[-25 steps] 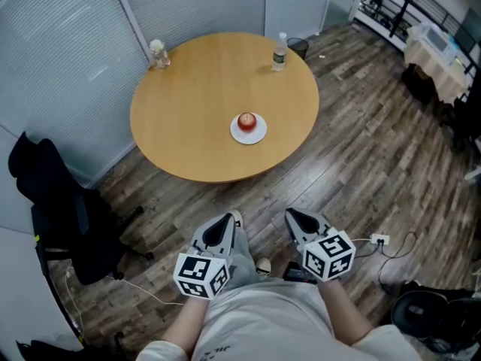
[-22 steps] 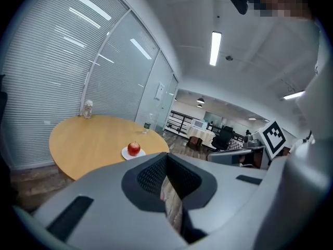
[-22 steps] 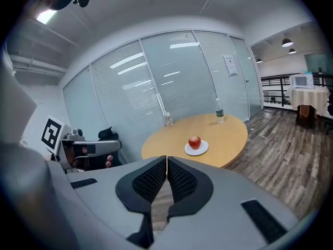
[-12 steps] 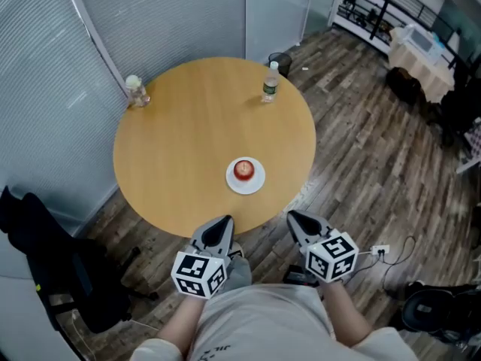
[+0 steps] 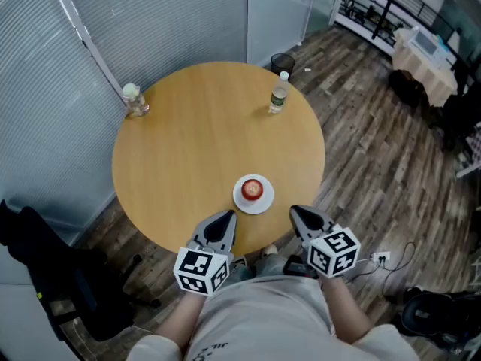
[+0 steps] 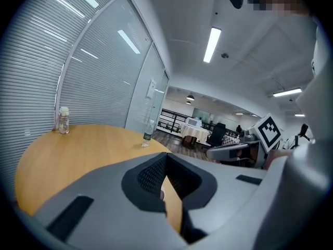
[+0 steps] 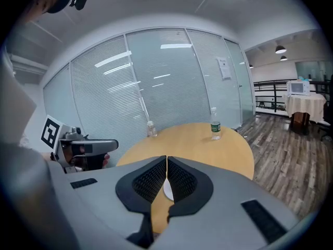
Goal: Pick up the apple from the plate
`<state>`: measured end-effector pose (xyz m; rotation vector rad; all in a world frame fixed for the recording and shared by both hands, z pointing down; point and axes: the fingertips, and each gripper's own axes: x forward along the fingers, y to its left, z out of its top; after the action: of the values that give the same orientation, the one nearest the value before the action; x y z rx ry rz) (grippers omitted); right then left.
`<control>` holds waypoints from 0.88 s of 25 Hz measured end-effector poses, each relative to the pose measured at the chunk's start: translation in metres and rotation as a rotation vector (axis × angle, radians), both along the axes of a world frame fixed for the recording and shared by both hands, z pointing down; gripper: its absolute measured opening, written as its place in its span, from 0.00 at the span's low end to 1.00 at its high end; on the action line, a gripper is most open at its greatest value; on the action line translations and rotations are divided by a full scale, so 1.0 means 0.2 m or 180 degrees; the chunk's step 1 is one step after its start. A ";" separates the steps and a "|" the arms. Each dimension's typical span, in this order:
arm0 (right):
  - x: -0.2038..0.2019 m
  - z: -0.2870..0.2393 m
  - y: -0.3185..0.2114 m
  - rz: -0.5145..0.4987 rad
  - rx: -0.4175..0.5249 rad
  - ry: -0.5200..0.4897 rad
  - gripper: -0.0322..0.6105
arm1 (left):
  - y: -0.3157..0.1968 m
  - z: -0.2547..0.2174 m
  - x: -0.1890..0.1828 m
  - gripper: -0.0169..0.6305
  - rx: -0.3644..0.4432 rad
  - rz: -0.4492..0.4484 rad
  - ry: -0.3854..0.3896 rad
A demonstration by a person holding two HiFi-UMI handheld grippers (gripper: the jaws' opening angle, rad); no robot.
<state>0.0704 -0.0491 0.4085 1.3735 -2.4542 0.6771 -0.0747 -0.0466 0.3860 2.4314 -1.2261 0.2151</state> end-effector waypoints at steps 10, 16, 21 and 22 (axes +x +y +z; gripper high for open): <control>-0.04 -0.02 -0.23 -0.0403 0.0011 0.0114 0.10 | -0.15 0.03 0.00 0.02 -0.0108 -0.0311 -0.0061; 0.01 0.06 -0.32 -0.0436 -0.0078 0.0134 0.10 | -0.22 0.09 0.05 0.02 -0.0225 -0.0312 -0.0150; 0.02 0.10 -0.36 -0.0489 -0.0112 0.0172 0.10 | -0.28 0.17 0.08 0.02 -0.0291 -0.0331 -0.0275; 0.02 0.11 -0.36 -0.0508 -0.0118 0.0193 0.10 | -0.29 0.20 0.08 0.02 -0.0313 -0.0343 -0.0277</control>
<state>0.0742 -0.1210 0.4309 1.1525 -2.4580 0.6311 -0.0581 -0.1046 0.4251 2.2862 -1.3469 0.3446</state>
